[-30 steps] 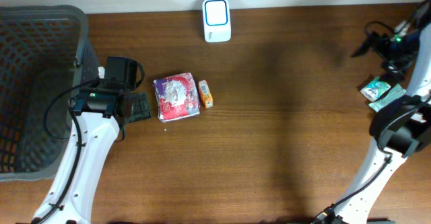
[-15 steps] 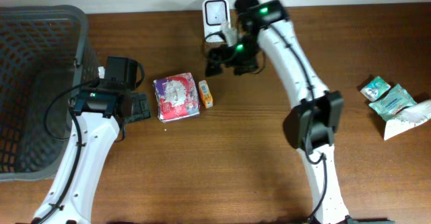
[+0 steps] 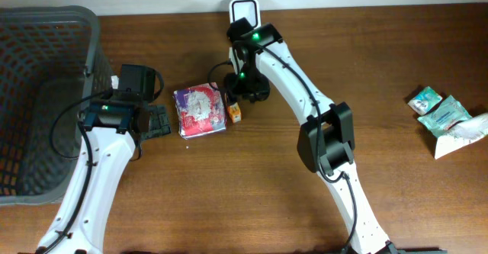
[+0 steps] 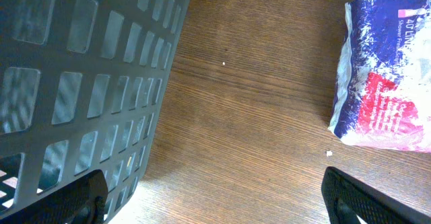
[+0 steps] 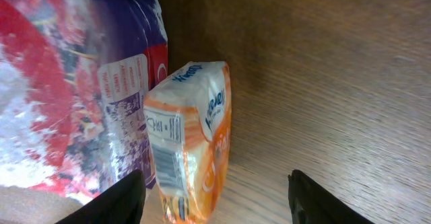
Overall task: Scan the item barcode
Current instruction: 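Grasp the orange Kleenex pack with the right gripper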
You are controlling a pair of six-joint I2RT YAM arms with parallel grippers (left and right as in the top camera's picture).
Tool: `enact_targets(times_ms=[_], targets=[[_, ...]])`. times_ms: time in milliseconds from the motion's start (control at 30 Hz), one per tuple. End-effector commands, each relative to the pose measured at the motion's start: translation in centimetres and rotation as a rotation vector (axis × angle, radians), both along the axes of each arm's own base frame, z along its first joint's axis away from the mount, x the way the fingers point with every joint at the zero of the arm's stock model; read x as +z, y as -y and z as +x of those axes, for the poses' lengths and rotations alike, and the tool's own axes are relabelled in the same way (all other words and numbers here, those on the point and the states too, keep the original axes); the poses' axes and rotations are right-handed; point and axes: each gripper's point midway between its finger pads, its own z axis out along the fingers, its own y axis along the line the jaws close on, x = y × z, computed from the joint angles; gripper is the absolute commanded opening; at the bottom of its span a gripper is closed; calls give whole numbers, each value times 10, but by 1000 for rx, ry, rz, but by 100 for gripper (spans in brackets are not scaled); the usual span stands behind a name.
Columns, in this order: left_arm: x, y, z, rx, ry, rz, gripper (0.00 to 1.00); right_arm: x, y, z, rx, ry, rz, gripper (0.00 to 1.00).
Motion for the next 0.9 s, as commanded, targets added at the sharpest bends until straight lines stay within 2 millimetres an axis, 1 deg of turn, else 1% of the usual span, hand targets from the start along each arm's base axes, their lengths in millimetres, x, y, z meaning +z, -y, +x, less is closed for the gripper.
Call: enact_targets(times_ms=[0,33,67,100,133,167,200,267,300,333,367,400,433,467,500,533,600,633,667,700,733,767,833,867], targets=[[1,-1,0,13,8,-5,99,-14,-8,-9,22,-18,-27,62],[1,-1,0,13,8,-5,99,-17,-9,-11,28,-22,-33,62],[1,-1,0,13,8,-5,99,-23,-9,-11,30,-28,-42,59],[1,-1,0,13,8,-5,99,-26,-9,-11,29,-32,-44,52],[1,-1,0,13,8,-5,99,-32,-9,-11,29,-39,-48,27],[1,-1,0,13,8,-5,99,-34,-6,-10,26,-40,-58,6],[1,-1,0,13,8,-5,99,-33,-3,-10,25,-34,-71,4],[1,-1,0,13,8,-5,99,-22,14,-7,15,-18,-141,4],[1,-1,0,13,8,-5,99,-13,32,-5,-1,-1,-215,4],[1,-1,0,13,8,-5,99,0,58,0,-71,31,-343,4],[1,-1,0,13,8,-5,99,7,74,2,-117,51,-418,4],[1,-1,0,13,8,-5,99,14,84,4,-158,73,-467,4],[1,-1,0,13,8,-5,99,17,84,5,-173,82,-470,4],[1,-1,0,13,8,-5,99,18,91,8,-211,103,-508,4],[1,-1,0,13,8,-4,99,18,102,12,-266,133,-573,4],[1,-1,0,13,8,-5,99,17,118,16,-328,177,-668,4],[1,-1,0,13,8,-5,99,12,133,16,-362,193,-752,6],[1,-1,0,13,8,-5,99,6,136,13,-353,177,-774,18],[1,-1,0,13,8,-4,99,0,138,8,-343,155,-787,20],[1,-1,0,13,8,-5,99,-6,137,4,-334,139,-790,34],[1,-1,0,13,8,-5,99,-16,130,1,-333,115,-761,39],[1,-1,0,13,8,-5,99,-21,124,-2,-331,90,-731,39],[1,-1,0,13,8,-5,99,-26,112,-7,-323,48,-666,39],[1,-1,0,13,8,-5,99,-30,95,-9,-258,8,-570,39]])
